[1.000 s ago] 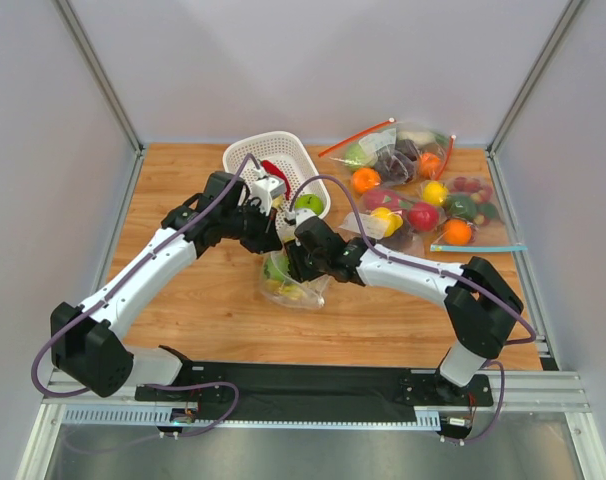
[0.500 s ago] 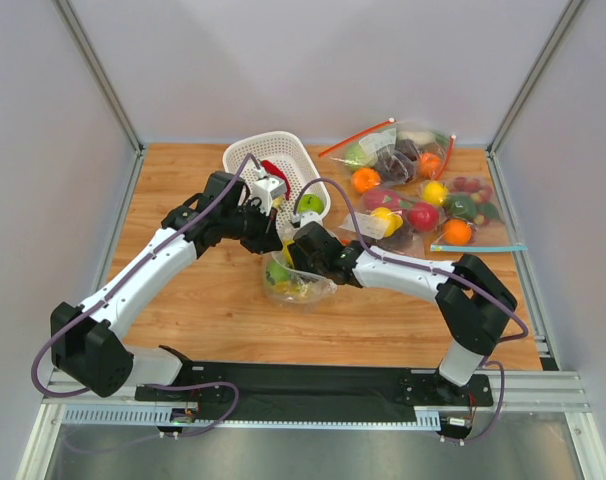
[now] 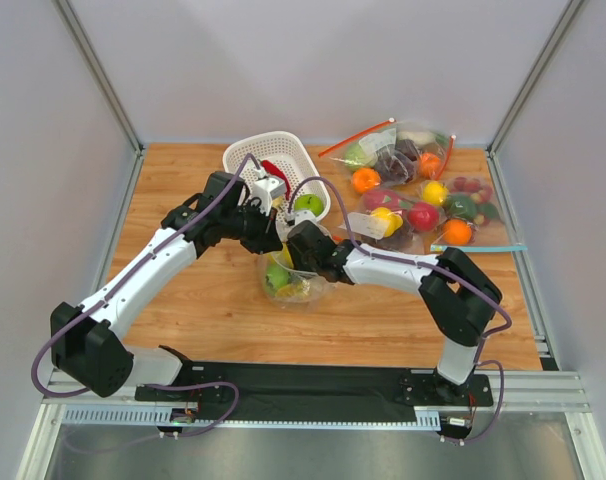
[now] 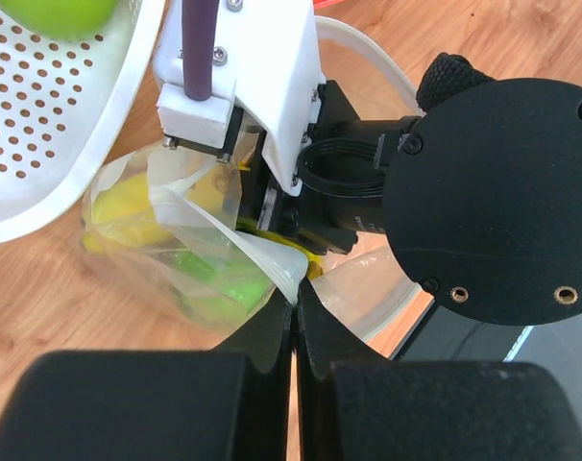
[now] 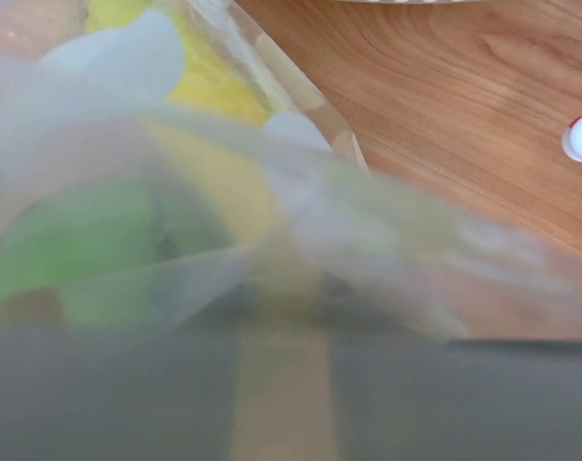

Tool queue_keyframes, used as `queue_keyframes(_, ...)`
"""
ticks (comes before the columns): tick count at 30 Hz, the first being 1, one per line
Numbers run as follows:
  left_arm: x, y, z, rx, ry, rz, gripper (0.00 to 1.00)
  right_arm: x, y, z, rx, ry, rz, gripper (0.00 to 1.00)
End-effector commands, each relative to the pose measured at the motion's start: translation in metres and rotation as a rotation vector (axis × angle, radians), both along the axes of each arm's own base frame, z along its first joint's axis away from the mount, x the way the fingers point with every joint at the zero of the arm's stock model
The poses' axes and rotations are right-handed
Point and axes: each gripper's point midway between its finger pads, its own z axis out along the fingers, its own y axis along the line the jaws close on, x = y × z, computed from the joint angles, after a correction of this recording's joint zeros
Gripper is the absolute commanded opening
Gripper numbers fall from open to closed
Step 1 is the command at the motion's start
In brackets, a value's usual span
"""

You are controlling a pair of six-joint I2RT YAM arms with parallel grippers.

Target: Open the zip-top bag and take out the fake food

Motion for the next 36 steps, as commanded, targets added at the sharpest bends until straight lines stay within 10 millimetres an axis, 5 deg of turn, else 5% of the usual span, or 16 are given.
queue_keyframes(1,0.005,-0.003,0.018,-0.022,-0.055,-0.007,0.00,-0.003,-0.014,0.009,-0.045,-0.012,-0.013,0.00)
queue_keyframes(10,0.013,0.008,0.015,0.032,-0.071,0.052,0.00,-0.016,-0.031,0.092,0.095,-0.118,-0.028,0.00)
queue_keyframes(17,0.018,0.015,0.012,0.056,-0.070,0.088,0.00,-0.030,-0.047,0.121,0.161,-0.157,-0.021,0.00)
queue_keyframes(25,0.022,0.019,0.030,0.000,-0.144,0.104,0.02,-0.033,-0.058,0.110,0.142,-0.151,-0.028,0.00)
queue_keyframes(31,0.008,0.001,0.050,-0.134,-0.171,0.017,0.44,-0.022,-0.045,0.094,0.189,-0.119,-0.031,0.00)
queue_keyframes(36,-0.008,0.006,0.066,-0.236,-0.192,0.085,0.52,0.003,-0.042,0.086,0.289,-0.072,-0.053,0.00)
